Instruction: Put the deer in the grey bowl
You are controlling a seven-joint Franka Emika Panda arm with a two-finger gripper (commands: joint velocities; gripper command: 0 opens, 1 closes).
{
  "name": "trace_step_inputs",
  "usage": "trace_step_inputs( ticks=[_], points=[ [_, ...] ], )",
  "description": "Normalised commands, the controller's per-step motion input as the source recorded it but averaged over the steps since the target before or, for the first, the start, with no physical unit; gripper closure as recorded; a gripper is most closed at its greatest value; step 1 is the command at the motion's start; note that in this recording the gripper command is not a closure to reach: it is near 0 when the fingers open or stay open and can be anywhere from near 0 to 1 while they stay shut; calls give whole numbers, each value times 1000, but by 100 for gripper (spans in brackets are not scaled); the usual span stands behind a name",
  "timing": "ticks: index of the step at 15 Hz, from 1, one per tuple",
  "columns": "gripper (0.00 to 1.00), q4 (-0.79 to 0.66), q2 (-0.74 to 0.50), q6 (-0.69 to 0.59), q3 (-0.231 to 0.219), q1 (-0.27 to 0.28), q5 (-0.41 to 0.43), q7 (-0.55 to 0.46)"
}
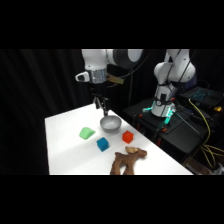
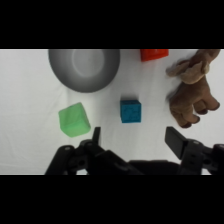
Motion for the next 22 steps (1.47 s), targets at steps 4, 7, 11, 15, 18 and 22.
trace_step_inputs(
  ticks=[4,7,11,15,18,22],
  points=[
    [0,-16,-48,-15,31,20,23,35],
    [0,-80,-124,35,94,101,59,161],
    [0,-210,-150,182,127,144,122,232],
    [0,-244,-19,396,104,119,174,238],
    [0,-264,68,521,75,103,98,203],
    [0,-181,193,495,24,81,10,184]
  ],
)
